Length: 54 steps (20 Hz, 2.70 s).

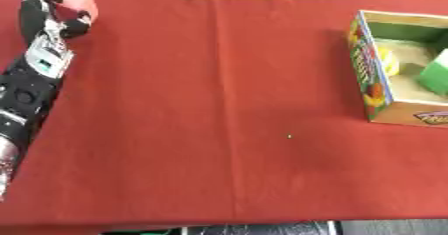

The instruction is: Pick up the objects with one hand, pass them to the other hand, and then place them into the box on the other side of the table.

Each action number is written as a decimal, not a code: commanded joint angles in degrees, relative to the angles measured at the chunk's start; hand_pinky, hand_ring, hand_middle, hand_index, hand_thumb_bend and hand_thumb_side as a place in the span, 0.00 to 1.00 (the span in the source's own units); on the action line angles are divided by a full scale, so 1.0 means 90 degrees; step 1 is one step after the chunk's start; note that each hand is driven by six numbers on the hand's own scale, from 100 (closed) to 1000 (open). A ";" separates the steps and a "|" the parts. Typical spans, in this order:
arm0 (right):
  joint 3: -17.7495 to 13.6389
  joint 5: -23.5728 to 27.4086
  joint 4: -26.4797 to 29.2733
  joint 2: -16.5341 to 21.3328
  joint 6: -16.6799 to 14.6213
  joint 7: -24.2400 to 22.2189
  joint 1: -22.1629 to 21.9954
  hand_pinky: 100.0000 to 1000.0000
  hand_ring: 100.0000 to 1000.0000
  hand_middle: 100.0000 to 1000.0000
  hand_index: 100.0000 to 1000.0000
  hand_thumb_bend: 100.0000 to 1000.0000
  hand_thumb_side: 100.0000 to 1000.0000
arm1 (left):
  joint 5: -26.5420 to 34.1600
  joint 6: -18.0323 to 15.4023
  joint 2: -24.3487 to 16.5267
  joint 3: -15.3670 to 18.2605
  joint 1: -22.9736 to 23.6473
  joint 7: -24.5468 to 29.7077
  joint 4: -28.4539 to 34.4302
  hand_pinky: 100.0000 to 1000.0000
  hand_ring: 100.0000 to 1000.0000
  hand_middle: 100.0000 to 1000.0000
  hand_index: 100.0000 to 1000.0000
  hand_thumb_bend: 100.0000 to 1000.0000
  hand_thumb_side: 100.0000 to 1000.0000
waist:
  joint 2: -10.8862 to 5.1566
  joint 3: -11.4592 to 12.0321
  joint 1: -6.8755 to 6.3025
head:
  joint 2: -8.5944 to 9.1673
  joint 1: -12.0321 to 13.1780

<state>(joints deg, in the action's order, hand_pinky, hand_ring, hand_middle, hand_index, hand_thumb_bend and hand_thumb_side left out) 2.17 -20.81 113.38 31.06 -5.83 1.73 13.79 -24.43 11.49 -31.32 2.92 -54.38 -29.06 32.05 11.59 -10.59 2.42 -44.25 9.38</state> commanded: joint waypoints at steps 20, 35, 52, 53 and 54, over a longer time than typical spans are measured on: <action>0.0030 0.0081 0.0113 0.0231 -0.0069 -0.0098 0.0092 0.63 0.31 0.36 0.91 0.00 0.17 | 0.1822 -0.0532 -0.1102 -0.0917 0.0660 0.1069 0.3247 0.70 0.51 0.39 0.54 0.04 0.00 | -0.0278 0.0233 -0.0077 | 0.0015 -0.0236; 0.1192 0.1688 0.0134 0.0012 -0.0326 -0.1569 0.1226 0.62 0.29 0.33 0.90 0.00 0.45 | 0.2907 -0.0108 -0.1771 -0.2379 0.1301 0.3651 0.7603 0.71 0.51 0.40 0.55 0.07 0.00 | -0.0543 0.0554 -0.0263 | 0.0015 -0.0447; 0.1768 0.1005 -0.0385 -0.0855 -0.0091 -0.2226 0.1686 0.61 0.29 0.31 0.92 0.00 0.43 | 0.3869 0.0634 -0.1288 -0.3247 0.0816 0.4803 0.8711 0.71 0.51 0.39 0.54 0.07 0.00 | -0.0560 0.0802 -0.0329 | 0.0015 -0.0490; 0.1780 0.0735 -0.0382 -0.0864 -0.0150 -0.2127 0.1690 0.61 0.29 0.31 0.92 0.00 0.38 | 0.4002 0.0708 -0.1288 -0.3293 0.0809 0.4816 0.8707 0.71 0.51 0.39 0.54 0.07 0.01 | -0.0560 0.0805 -0.0331 | 0.0015 -0.0492; 0.1793 0.0439 -0.0377 -0.0873 -0.0206 -0.2003 0.1698 0.61 0.29 0.31 0.92 0.00 0.35 | 0.4155 0.0795 -0.1285 -0.3348 0.0799 0.4819 0.8695 0.71 0.51 0.39 0.54 0.07 0.01 | -0.0561 0.0808 -0.0333 | 0.0015 -0.0496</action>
<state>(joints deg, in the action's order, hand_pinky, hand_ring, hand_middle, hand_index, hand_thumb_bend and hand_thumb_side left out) 18.47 -14.28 109.46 22.90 -7.09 -17.21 28.15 11.56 17.89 -42.38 -27.17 -46.03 14.14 109.71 8.42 -3.41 0.22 -44.26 4.98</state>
